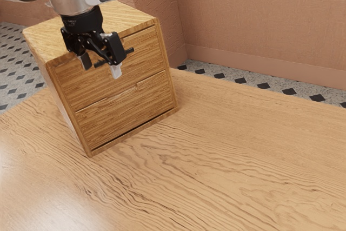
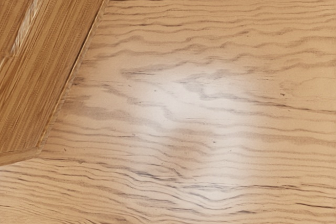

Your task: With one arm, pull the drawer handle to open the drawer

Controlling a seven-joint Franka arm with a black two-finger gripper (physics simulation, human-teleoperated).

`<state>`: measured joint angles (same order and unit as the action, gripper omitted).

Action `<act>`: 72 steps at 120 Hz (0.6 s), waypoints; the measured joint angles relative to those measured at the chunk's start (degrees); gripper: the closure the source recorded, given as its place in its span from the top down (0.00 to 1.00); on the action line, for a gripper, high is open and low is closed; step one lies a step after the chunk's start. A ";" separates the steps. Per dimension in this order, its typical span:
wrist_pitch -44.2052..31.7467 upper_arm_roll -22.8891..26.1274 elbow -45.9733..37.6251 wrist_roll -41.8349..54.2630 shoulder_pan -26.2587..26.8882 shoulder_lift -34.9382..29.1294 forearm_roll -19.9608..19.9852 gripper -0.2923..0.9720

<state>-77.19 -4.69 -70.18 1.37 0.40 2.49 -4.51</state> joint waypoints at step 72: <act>-1.00 1.80 12.42 2.70 -0.76 10.91 -11.59 0.77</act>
<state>-78.18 -2.89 -57.76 4.07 -0.36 13.40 -16.10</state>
